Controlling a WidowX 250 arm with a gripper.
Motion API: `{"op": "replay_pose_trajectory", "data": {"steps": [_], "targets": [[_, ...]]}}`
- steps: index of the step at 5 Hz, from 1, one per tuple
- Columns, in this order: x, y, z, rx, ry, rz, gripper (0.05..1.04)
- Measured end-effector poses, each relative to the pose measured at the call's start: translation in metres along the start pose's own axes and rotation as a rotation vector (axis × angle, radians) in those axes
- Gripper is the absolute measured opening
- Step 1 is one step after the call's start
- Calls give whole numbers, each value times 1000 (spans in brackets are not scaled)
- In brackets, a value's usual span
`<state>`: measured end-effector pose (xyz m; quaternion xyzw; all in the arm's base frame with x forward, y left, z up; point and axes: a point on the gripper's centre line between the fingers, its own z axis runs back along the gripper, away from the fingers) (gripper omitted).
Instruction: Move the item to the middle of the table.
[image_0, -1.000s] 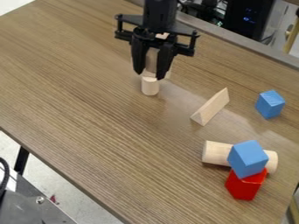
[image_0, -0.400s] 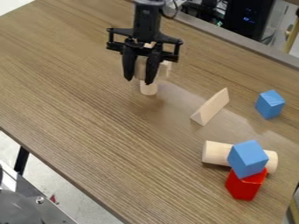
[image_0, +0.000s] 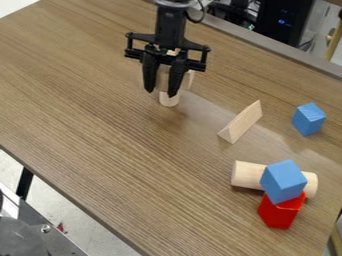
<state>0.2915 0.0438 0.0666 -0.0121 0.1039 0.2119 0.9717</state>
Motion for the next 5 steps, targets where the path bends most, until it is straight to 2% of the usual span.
{"op": "replay_pose_trajectory", "data": {"steps": [1, 2, 3, 5], "targets": [[-2, -1, 0, -5, 14, 21, 730], [-2, -2, 0, -1, 10, 23, 986], [-4, -2, 0, 1, 16, 21, 1000], [-16, -2, 29, 10, -54, 2, 1000]]}}
